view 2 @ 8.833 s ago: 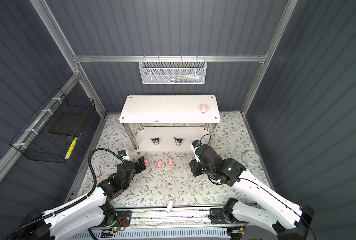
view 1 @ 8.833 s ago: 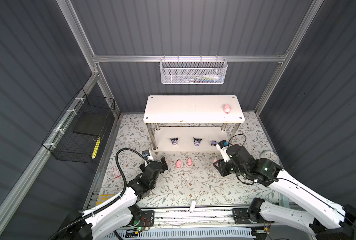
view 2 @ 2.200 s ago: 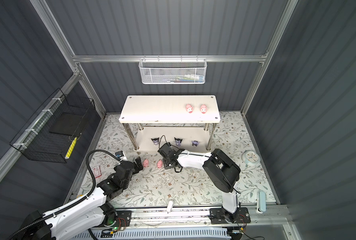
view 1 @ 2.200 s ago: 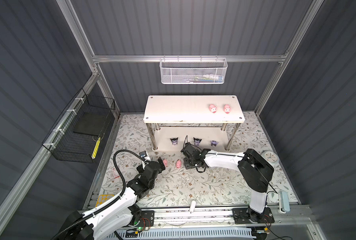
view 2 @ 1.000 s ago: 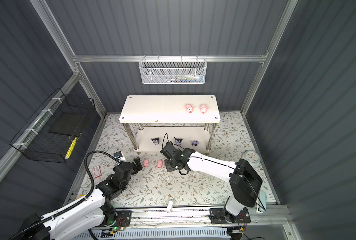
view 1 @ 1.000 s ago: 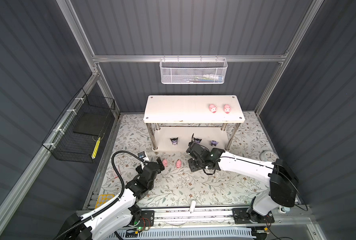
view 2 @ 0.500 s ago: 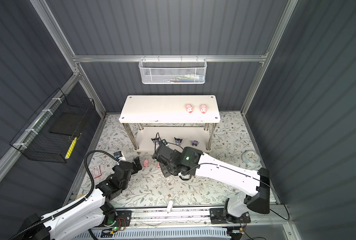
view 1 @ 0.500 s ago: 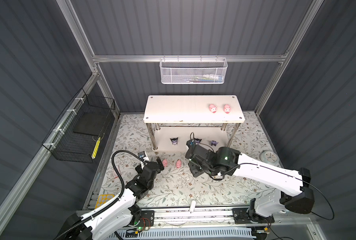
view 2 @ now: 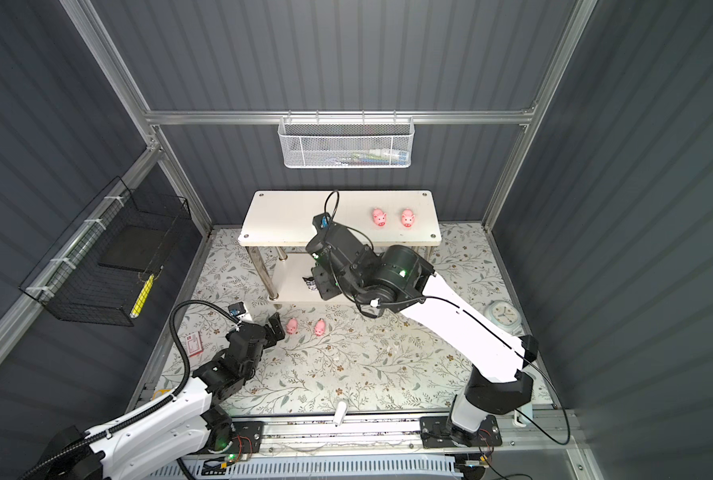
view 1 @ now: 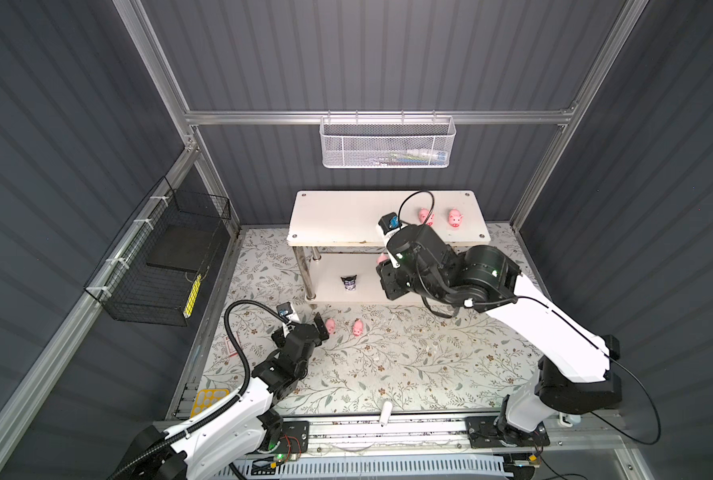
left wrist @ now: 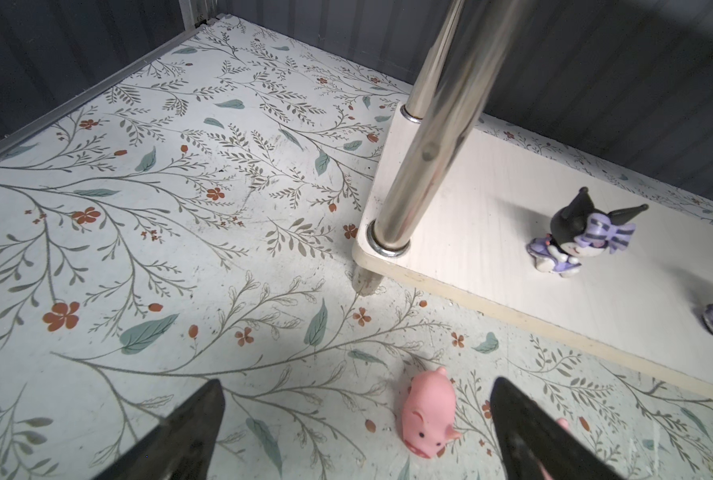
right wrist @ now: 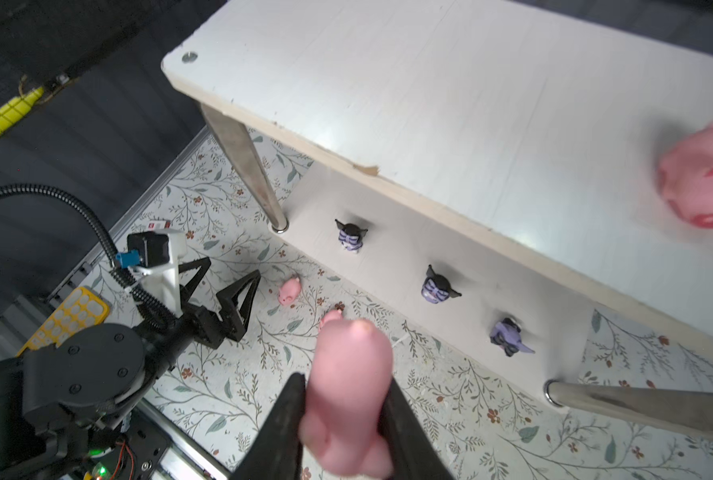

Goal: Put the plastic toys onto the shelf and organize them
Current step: 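Lift the pink pig with the right gripper up over the top shelf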

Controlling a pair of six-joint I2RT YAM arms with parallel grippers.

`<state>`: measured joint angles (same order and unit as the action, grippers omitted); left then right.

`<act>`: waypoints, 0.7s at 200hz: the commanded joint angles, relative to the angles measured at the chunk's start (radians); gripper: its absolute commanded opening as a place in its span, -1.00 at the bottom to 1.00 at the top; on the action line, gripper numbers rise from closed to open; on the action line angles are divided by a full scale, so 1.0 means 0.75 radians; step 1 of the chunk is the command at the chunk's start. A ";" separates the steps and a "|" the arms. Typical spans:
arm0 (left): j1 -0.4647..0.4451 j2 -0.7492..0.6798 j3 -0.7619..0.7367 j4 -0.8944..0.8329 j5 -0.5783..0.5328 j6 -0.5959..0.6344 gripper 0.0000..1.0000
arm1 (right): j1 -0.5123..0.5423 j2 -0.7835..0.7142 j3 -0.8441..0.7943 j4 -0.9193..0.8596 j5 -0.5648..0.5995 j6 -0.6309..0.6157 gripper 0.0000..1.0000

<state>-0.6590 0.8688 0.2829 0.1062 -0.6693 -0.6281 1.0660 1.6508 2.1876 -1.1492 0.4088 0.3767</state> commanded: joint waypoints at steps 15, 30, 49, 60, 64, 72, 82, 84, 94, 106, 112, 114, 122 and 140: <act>0.007 -0.002 -0.015 0.023 0.007 0.015 0.99 | -0.146 0.034 0.094 0.058 -0.033 -0.105 -0.38; 0.007 -0.009 -0.018 0.020 0.007 0.013 0.99 | -0.191 0.061 0.105 0.094 -0.041 -0.126 -0.38; 0.009 -0.010 -0.025 0.020 0.005 0.006 0.99 | -0.249 0.122 0.158 0.099 -0.038 -0.153 -0.37; 0.009 -0.009 -0.025 0.018 0.007 0.001 0.99 | -0.279 0.154 0.185 0.110 -0.057 -0.170 -0.37; 0.009 -0.009 -0.026 0.018 0.009 0.001 0.99 | -0.289 0.167 0.199 0.109 -0.068 -0.174 -0.36; 0.009 -0.010 -0.026 0.014 0.008 -0.001 0.99 | -0.310 0.195 0.226 0.106 -0.081 -0.181 -0.36; 0.009 -0.014 -0.026 0.009 0.007 0.000 0.99 | -0.337 0.237 0.266 0.094 -0.083 -0.186 -0.36; 0.009 -0.015 -0.028 0.009 0.007 -0.002 0.99 | -0.343 0.243 0.274 0.090 -0.088 -0.188 -0.36; 0.010 -0.020 -0.034 0.008 0.003 -0.003 0.99 | -0.369 0.275 0.305 0.079 -0.104 -0.187 -0.36; 0.009 -0.027 -0.036 0.006 -0.002 -0.005 0.99 | -0.391 0.307 0.332 0.067 -0.122 -0.190 -0.36; 0.009 -0.028 -0.039 0.004 -0.001 -0.007 0.99 | -0.398 0.320 0.339 0.065 -0.119 -0.192 -0.36; 0.009 -0.028 -0.040 0.002 -0.001 -0.008 0.99 | -0.400 0.324 0.341 0.064 -0.116 -0.193 -0.36; 0.009 -0.031 -0.040 0.000 -0.003 -0.009 0.99 | -0.404 0.337 0.348 0.067 -0.107 -0.201 -0.36; 0.009 -0.031 -0.039 -0.003 -0.003 -0.010 0.99 | -0.413 0.365 0.369 0.056 -0.089 -0.208 -0.35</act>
<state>-0.6590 0.8593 0.2665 0.1123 -0.6624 -0.6292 0.7620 1.9110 2.4233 -1.0893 0.3370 0.2420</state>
